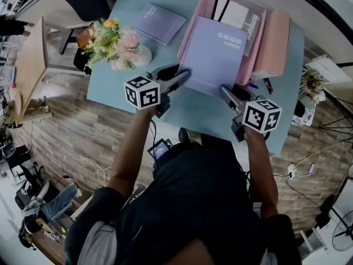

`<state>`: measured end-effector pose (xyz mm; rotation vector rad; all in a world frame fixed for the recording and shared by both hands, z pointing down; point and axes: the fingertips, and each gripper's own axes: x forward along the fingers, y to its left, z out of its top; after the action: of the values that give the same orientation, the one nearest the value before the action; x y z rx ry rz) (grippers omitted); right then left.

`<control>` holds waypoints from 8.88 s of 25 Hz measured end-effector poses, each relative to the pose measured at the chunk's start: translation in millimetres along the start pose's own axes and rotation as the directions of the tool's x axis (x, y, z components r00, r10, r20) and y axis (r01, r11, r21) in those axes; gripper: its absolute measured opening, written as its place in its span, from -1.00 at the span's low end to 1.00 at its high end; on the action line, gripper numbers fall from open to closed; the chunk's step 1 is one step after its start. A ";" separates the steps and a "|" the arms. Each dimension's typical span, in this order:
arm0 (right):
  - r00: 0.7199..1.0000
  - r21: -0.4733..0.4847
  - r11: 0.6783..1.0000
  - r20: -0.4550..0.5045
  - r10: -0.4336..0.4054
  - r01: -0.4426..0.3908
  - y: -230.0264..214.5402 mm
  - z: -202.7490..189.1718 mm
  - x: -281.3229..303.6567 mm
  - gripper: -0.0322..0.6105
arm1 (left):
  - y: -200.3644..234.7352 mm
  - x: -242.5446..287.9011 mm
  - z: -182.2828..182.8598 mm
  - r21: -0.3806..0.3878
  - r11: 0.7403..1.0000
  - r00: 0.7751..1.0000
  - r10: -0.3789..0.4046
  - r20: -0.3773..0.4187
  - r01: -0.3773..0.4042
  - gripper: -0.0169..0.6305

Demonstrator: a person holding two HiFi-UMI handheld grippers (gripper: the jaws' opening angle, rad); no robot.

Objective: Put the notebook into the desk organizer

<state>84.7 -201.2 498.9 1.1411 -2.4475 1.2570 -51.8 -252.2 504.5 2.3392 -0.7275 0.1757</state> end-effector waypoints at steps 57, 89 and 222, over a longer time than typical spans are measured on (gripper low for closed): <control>0.995 -0.192 0.979 0.094 -0.046 0.064 115.7 -35.6 -39.9 -0.65 | -53.8 -110.4 -22.5 0.170 0.983 0.997 0.059 0.054 -0.067 -0.37; 0.996 -0.173 0.982 0.053 -0.066 0.074 111.3 -107.0 -62.9 -0.65 | -83.2 -131.7 -89.4 0.169 0.979 0.993 0.115 0.005 -0.114 -0.40; 0.983 0.665 0.744 0.167 -0.070 -0.060 -122.5 -84.6 40.3 -0.80 | 47.6 35.5 -155.1 -0.010 0.974 0.946 0.216 -0.240 -0.225 -0.44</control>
<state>125.8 -203.5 647.6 1.4606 -2.1243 2.2330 -37.8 -198.4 661.1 2.1490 -0.8610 0.5277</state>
